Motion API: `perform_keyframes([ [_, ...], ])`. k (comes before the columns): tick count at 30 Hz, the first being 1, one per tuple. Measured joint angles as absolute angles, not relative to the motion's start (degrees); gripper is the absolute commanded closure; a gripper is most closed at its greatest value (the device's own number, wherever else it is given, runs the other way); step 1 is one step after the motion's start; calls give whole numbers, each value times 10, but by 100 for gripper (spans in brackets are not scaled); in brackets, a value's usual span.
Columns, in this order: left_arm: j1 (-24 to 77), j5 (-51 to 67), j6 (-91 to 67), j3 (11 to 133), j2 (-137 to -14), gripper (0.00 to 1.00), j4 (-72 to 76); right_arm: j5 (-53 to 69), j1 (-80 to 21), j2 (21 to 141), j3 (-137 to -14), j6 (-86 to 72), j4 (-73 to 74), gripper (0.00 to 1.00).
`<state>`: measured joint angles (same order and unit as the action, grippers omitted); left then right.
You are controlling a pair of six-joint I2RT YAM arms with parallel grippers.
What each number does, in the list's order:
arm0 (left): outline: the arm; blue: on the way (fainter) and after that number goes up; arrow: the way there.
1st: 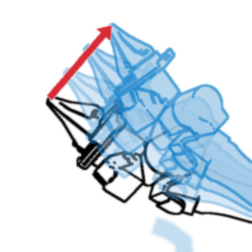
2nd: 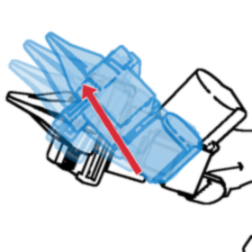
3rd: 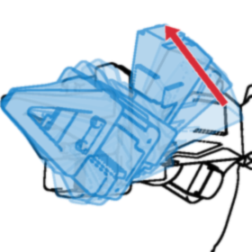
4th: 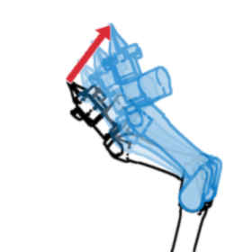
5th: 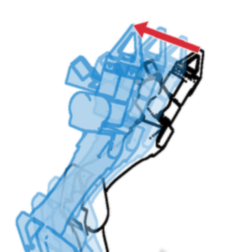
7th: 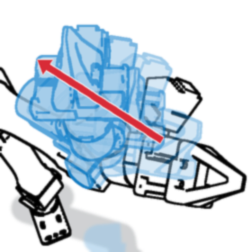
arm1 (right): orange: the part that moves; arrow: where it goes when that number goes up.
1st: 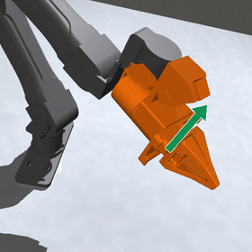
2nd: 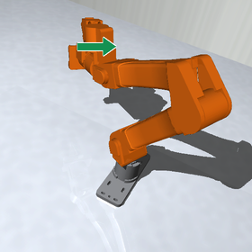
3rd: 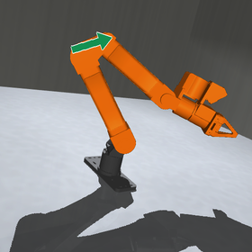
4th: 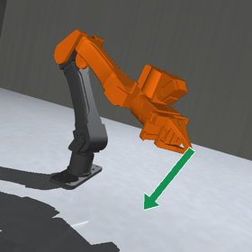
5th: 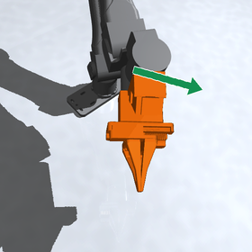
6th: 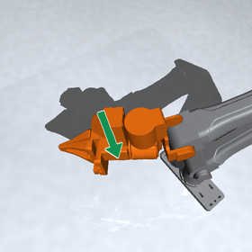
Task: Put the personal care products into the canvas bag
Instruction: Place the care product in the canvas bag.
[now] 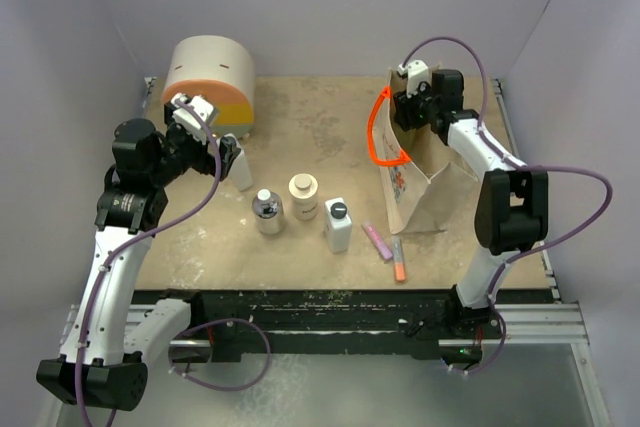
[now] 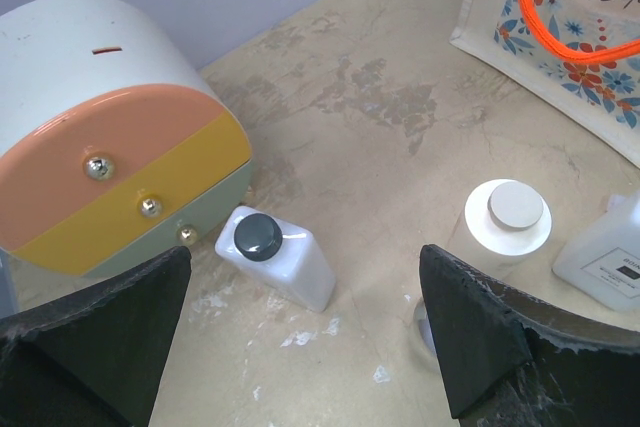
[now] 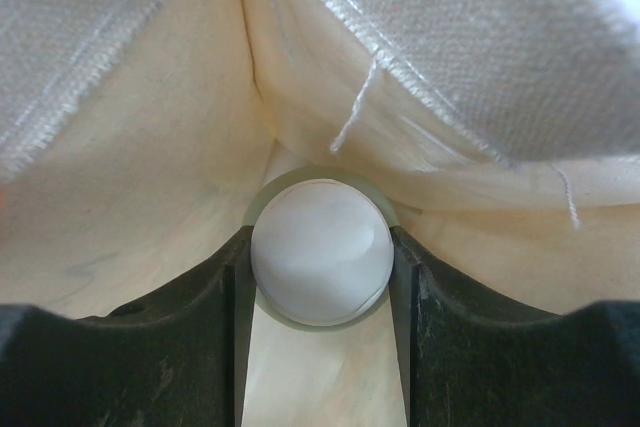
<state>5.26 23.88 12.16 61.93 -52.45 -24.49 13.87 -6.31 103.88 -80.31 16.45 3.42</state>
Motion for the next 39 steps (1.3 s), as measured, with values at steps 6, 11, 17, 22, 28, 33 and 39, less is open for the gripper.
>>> perform_keyframes([
  [6, 53, 239, 122, 619, -523, 1, -245, 123, -63, 1038, -811, 170, 44, 31],
  [11, 53, 239, 122, 619, -521, 1, -246, 113, -62, 1022, -828, 176, 47, 27],
  [17, 53, 238, 122, 619, -521, 1, -249, 111, -62, 984, -853, 178, 74, 18],
  [22, 53, 236, 121, 619, -519, 1, -249, 108, -62, 940, -867, 178, 96, 17],
  [28, 53, 222, 121, 619, -516, 1, -250, 104, -62, 874, -893, 197, 148, 16],
  [33, 53, 212, 120, 619, -515, 1, -251, 153, -64, 811, -922, 220, 195, 15],
  [39, 53, 207, 120, 619, -515, 1, -254, 202, -141, 754, -925, 269, 255, 13],
])
